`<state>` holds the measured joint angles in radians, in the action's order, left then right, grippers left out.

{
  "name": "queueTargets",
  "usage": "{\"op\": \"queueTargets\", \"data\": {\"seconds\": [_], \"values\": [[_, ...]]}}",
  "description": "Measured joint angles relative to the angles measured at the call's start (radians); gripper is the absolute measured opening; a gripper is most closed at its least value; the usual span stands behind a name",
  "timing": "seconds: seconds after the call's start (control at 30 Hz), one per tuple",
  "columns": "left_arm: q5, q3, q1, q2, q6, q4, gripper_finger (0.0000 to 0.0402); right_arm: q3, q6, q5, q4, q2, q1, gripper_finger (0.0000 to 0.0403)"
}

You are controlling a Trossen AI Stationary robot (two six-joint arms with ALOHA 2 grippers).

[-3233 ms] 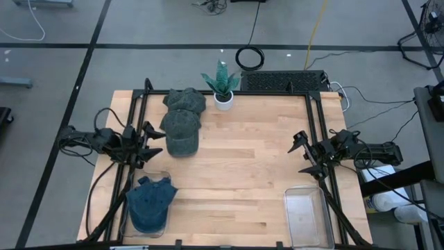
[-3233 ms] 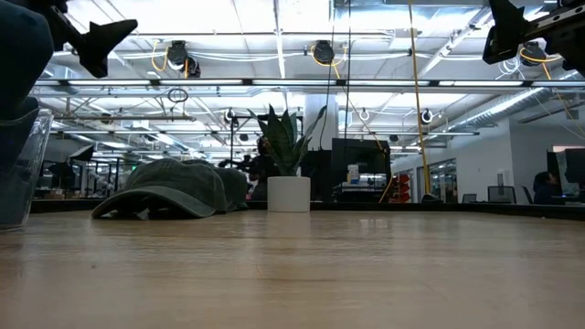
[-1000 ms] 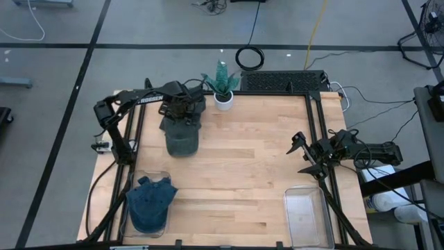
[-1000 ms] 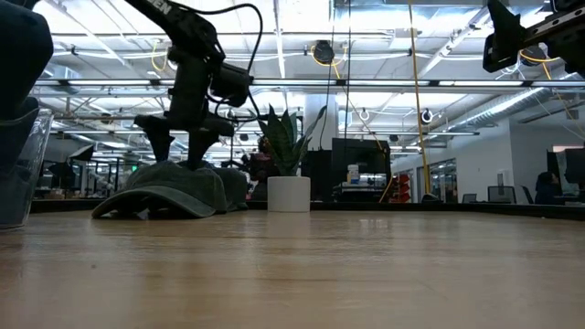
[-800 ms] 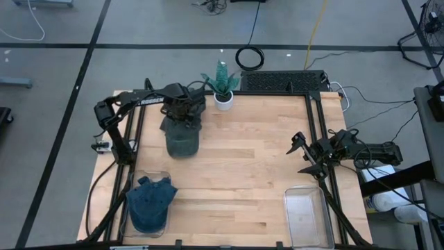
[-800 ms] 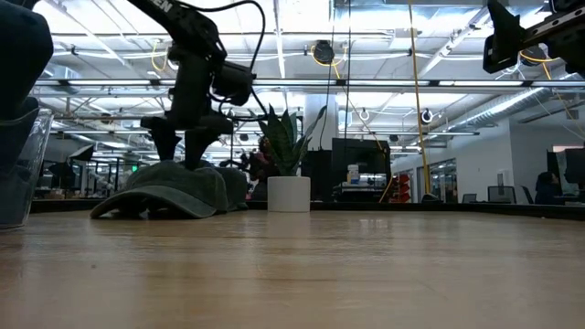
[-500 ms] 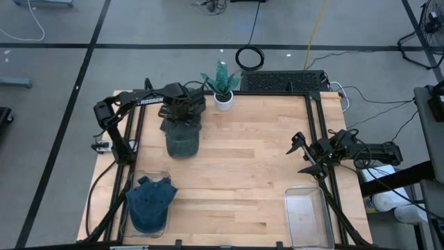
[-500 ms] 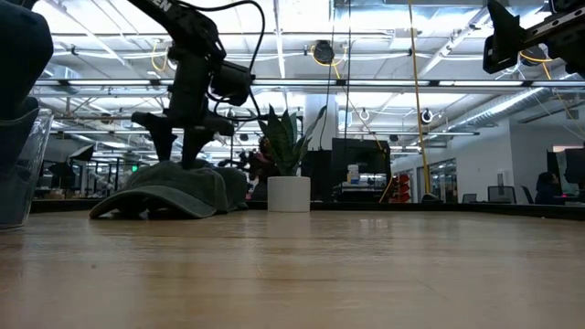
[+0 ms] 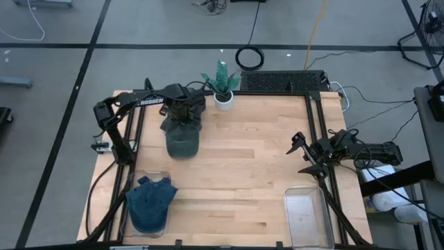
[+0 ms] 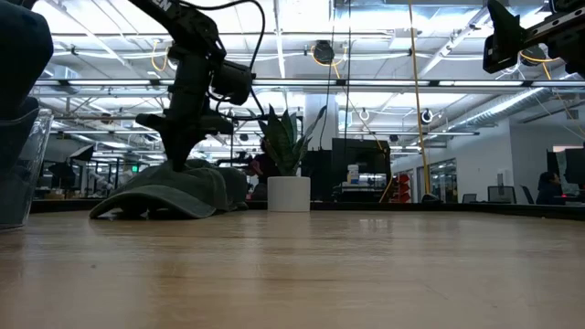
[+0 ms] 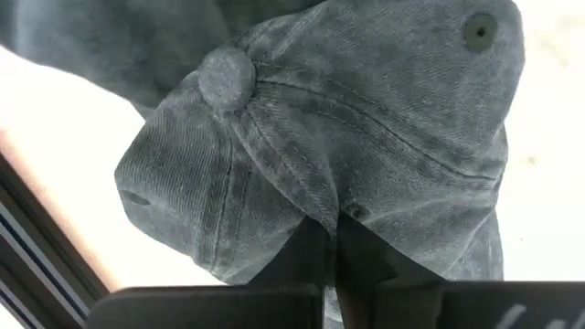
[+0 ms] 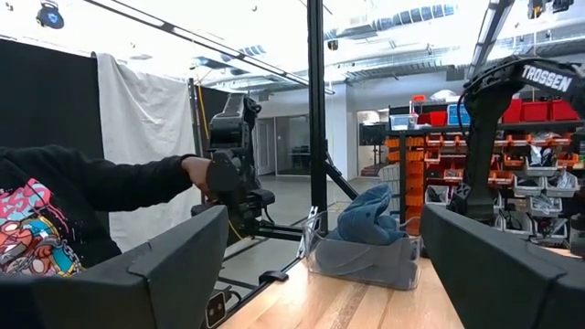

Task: Pick & Place hat
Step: Put the bottom gray cap into the right transparent bin

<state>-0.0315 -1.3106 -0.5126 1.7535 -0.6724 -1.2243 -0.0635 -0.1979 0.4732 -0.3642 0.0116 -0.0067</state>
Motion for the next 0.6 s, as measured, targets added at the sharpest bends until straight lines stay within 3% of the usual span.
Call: {"op": "queueTargets", "data": {"seconds": [0.2, 0.37, 0.6], "values": [[-0.089, -0.022, 0.105, -0.091, -0.01, 0.0, 0.0005, 0.0, 0.0, 0.0, -0.029, 0.0, 0.0, 0.0348], [-0.209, -0.06, 0.27, -0.194, -0.062, 0.007, 0.0004, 0.0, 0.0, 0.0, -0.02, 0.0, 0.0, 0.0348], [-0.409, -0.115, 0.523, -0.251, 0.001, 0.186, 0.0004, 0.0, -0.035, 0.0, -0.035, 0.0, 0.0, 0.0348]]}}
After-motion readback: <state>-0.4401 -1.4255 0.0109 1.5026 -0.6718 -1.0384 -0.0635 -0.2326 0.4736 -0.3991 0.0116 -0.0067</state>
